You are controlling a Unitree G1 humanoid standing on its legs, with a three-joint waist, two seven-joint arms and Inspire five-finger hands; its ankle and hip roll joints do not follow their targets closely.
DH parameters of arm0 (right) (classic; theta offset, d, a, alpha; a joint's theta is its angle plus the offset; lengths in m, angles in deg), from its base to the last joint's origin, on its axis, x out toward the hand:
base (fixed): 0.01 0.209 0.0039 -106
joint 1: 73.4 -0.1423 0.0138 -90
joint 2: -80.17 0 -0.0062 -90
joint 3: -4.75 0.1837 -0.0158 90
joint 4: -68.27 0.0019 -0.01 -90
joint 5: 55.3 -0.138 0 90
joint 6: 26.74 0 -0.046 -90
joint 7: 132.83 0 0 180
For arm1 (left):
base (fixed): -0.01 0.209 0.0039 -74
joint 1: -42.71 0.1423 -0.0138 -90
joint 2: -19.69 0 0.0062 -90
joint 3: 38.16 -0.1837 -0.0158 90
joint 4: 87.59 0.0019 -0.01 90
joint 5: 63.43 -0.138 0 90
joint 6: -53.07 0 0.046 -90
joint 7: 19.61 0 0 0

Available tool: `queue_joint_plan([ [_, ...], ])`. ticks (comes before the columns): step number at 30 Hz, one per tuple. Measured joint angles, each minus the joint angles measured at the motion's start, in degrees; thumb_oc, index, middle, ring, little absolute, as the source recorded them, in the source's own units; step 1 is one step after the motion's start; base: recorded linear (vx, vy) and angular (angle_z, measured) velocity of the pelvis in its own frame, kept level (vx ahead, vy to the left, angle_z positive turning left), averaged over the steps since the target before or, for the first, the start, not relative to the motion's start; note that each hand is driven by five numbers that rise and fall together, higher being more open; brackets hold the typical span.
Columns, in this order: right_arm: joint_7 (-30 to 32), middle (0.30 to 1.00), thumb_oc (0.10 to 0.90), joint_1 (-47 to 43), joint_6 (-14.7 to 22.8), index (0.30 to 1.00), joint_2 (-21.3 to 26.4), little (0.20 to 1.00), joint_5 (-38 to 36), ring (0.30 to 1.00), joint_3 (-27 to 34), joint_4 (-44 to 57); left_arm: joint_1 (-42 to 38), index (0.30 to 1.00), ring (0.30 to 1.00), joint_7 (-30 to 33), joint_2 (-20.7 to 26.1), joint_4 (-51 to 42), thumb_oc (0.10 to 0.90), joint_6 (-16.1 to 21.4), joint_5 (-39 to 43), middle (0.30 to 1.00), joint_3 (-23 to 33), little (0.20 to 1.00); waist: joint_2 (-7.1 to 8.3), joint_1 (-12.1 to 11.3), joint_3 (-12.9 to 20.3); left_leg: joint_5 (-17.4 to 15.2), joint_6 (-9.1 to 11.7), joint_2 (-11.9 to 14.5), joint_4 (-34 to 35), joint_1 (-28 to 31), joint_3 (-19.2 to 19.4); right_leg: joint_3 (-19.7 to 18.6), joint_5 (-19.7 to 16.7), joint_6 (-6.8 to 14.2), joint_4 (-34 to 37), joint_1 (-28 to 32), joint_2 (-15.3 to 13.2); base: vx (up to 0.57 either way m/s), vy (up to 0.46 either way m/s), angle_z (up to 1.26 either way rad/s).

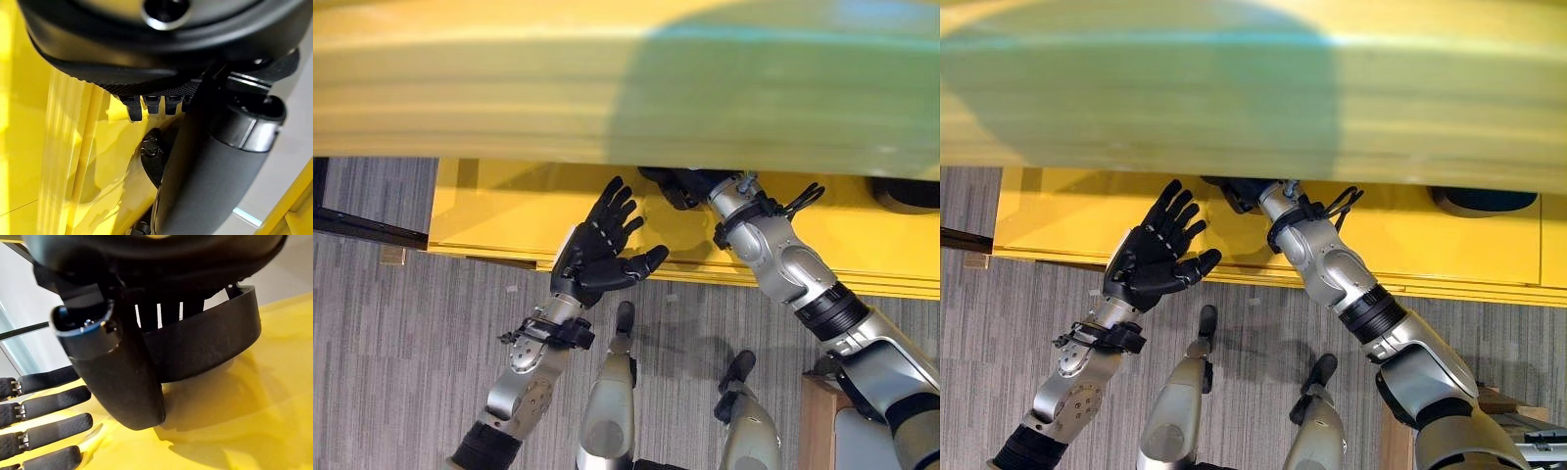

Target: Move parts from the plastic box to the shelf.

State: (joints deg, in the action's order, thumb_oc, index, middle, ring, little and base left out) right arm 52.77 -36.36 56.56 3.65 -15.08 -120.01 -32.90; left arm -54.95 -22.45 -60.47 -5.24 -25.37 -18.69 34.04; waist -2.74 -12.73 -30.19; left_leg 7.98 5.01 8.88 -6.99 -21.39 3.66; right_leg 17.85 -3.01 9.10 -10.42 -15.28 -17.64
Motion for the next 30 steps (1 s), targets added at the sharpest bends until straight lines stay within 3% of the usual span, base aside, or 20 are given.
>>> queue_joint_plan([
  [7,-0.8,0.300,0.400,-1.6,-1.1,0.300,0.0,0.300,-1.8,0.300,-0.1,-0.3,-1.5,1.000,1.000,-0.3,0.0,-0.8,0.900,-0.2,-0.1,1.000,-1.3,1.000,0.63,0.2,-0.2,-1.9,-0.5,0.0,-4.4,-2.1,0.4,-1.5,0.2,0.0,-2.2,-1.8,-0.5,-0.07,-0.009,-0.06],
  [12,-1.5,0.300,0.400,-1.6,-1.3,0.300,-0.4,0.300,-4.4,0.300,-0.1,-0.3,-2.1,1.000,1.000,-0.3,0.1,-0.8,0.900,-0.5,-0.5,1.000,-2.5,1.000,2.13,1.5,-0.2,-3.7,-0.6,0.4,-8.2,-3.5,0.5,-1.8,0.3,0.0,-3.0,-1.8,-0.5,-0.03,-0.053,-0.03],
  [22,-2.6,0.300,0.400,-3.3,-0.6,0.300,0.3,0.300,-5.5,0.300,-0.2,-0.5,-3.0,1.000,1.000,-4.4,0.4,-0.8,0.900,-1.5,-0.7,1.000,-2.9,1.000,3.74,3.3,-0.3,-11.1,-2.0,2.1,-22.5,-10.3,0.3,-3.8,3.9,-0.3,-12.4,-7.0,-1.3,-0.03,0.012,-0.07],
  [30,-2.6,0.300,0.400,-6.2,-0.8,0.300,1.4,0.300,-6.4,0.300,-0.4,-0.2,-4.0,1.000,1.000,-6.3,0.9,-1.1,0.900,1.1,0.0,1.000,-3.0,1.000,4.10,4.8,-0.4,-17.2,-4.3,3.1,-35.4,-16.9,2.1,-7.5,6.1,-0.4,-22.1,-14.4,-3.4,-0.08,0.060,-0.16],
])
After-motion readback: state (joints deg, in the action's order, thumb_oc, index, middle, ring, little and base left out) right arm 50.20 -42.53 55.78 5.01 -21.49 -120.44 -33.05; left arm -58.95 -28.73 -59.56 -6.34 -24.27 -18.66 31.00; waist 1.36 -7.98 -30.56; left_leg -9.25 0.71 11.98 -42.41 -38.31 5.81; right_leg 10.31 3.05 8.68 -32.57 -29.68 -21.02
